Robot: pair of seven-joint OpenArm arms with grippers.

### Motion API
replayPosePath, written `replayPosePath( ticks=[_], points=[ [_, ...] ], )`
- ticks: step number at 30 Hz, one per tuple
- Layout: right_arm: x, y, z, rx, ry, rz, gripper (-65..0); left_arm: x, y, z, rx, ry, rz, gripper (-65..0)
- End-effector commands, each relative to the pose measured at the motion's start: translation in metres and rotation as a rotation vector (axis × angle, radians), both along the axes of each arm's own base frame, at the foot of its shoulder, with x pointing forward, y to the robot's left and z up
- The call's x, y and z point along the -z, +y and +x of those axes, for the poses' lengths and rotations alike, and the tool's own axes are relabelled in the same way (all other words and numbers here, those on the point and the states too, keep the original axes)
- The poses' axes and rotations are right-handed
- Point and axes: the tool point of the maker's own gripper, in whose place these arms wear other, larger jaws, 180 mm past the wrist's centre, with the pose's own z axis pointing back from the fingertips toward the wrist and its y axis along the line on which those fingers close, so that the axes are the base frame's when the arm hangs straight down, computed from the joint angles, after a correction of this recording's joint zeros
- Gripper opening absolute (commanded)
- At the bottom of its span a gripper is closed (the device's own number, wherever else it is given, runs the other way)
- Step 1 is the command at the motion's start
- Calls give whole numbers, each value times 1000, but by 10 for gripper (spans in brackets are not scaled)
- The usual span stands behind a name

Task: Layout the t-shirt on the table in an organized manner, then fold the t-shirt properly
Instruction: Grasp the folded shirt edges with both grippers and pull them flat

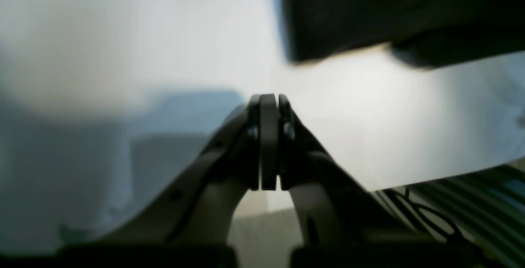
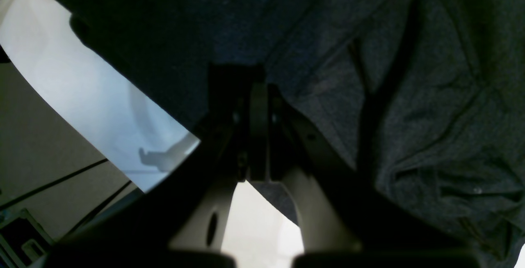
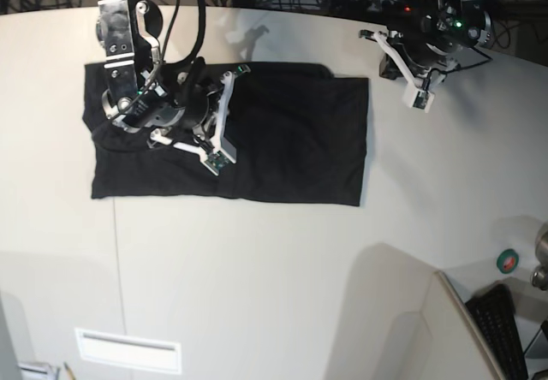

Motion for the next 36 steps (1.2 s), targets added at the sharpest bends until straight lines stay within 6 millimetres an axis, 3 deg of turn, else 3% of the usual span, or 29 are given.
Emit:
replayPosePath(
  ticks=[1, 4, 6, 11, 14, 16, 20, 23, 26, 30, 36],
  points=[
    [-10, 7, 8, -3, -37, 31, -650, -13, 1, 13, 3, -60, 1, -650],
    [-10, 7, 8, -3, -37, 31, -650, -27, -2, 28, 11, -112, 2, -650],
    [-10, 7, 8, -3, -37, 31, -650, -35, -12, 50, 8, -161, -21, -650],
    [-10, 7, 8, -4, -34, 29, -650, -10, -43, 74, -9, -123, -99, -650],
    [-9, 6, 7, -4, -30, 28, -650, 15, -51, 71, 11, -48, -36, -650],
    [-8, 6, 6, -4, -28, 28, -650, 20, -58, 65, 41, -28, -2, -650],
    [-7, 3, 5, 5, -25, 25, -650, 20, -53, 41, 83, -10, 65, -650],
    [-5, -3, 4, -6, -25, 5, -650, 19, -35, 23, 124, 60, 148, -650],
    [-4, -5, 4, -7, -25, 0, -650, 14, -21, 22, 130, 77, 189, -650],
    [-5, -2, 3, -21, -27, 1, -650, -5, -10, 41, 114, 11, 214, -650],
    [-5, 39, -23, -229, -34, -5, -650, -44, -15, 96, 103, -141, 218, -650]
  ],
)
